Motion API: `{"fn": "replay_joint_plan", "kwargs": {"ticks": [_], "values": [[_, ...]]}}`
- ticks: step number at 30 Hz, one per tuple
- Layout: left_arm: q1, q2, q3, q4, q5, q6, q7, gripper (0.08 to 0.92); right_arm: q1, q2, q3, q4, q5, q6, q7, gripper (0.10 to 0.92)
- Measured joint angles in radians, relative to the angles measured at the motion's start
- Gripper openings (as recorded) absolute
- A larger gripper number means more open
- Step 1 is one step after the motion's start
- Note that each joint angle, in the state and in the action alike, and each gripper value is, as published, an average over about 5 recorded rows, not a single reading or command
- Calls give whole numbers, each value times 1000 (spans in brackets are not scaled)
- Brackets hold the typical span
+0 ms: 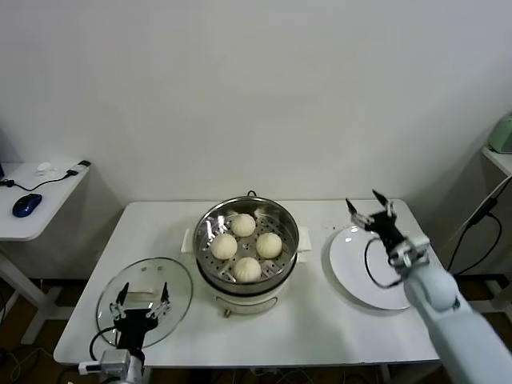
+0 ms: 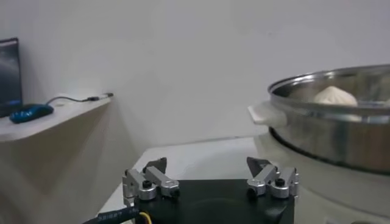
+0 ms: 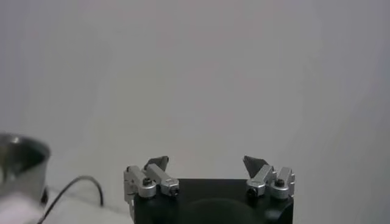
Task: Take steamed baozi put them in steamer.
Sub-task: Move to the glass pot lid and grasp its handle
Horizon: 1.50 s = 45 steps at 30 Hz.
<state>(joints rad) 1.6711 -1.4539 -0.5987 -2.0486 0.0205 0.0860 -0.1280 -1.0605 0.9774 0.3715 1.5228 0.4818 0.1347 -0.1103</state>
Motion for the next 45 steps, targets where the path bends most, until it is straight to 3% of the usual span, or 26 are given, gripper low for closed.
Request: {"fn": "replay_joint_plan", "kwargs": {"ticks": [8,17,24,32,45], "values": [[-2,26,-13,65,206,-79,-90,823,-220,165,130,-16,-85,143,10,823],[-12,94,-40,222,697,-169,-275,823,-317,266,193,-14,-144,188,45,823],[-40,130,-56,373,1037,-210,-359,823,-353,301,221,-6,-162,196,63,823],[-86,147,-64,480,1214,-202,-372,823,-382,320,240,-3,-171,203,73,823],[-176,160,-54,536,1286,-137,-312,823,-413,330,260,-11,-175,211,74,823]]}}
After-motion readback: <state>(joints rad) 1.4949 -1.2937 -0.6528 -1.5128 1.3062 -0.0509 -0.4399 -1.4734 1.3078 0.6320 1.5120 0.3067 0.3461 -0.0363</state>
